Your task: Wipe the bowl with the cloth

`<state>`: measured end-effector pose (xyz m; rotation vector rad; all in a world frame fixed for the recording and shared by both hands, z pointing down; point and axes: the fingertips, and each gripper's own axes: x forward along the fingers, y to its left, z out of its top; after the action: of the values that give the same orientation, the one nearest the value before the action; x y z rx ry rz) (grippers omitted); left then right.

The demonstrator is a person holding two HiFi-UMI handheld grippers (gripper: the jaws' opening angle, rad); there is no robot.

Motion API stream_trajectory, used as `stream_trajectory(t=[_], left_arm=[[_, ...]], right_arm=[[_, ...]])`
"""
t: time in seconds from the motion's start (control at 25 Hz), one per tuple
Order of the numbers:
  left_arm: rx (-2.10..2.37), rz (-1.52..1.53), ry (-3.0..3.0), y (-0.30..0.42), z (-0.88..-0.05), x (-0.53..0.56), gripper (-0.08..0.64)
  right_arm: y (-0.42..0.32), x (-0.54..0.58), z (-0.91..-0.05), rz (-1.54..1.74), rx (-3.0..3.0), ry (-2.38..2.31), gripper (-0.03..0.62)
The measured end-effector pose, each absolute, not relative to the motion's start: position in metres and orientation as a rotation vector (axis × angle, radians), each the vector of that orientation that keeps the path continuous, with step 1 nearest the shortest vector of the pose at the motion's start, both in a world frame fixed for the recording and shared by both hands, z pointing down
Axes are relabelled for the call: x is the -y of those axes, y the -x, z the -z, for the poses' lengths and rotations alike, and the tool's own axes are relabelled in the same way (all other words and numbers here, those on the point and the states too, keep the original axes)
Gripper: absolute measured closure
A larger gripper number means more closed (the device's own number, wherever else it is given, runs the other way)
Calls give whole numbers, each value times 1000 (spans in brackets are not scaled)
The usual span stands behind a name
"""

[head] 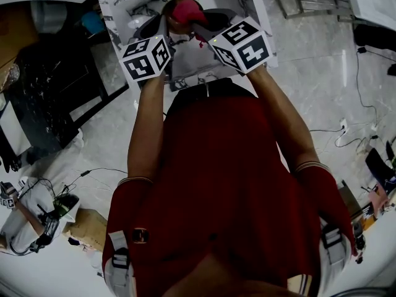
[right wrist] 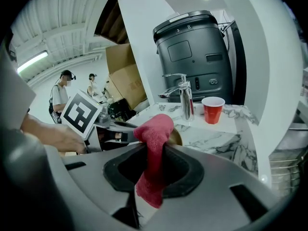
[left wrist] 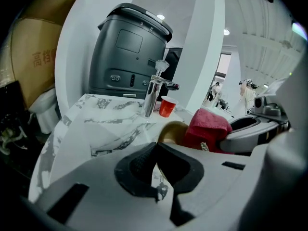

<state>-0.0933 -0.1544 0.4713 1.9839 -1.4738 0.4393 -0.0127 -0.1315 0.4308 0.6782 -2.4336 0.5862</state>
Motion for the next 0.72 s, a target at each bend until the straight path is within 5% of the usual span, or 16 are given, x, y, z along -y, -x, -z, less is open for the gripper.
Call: stream_trajectory(t=[0.72], left_arm=[[1278,-503,-1779,91,-552,164,545]], right_arm=[[-3,156,-435,-566,2443,-766,510]])
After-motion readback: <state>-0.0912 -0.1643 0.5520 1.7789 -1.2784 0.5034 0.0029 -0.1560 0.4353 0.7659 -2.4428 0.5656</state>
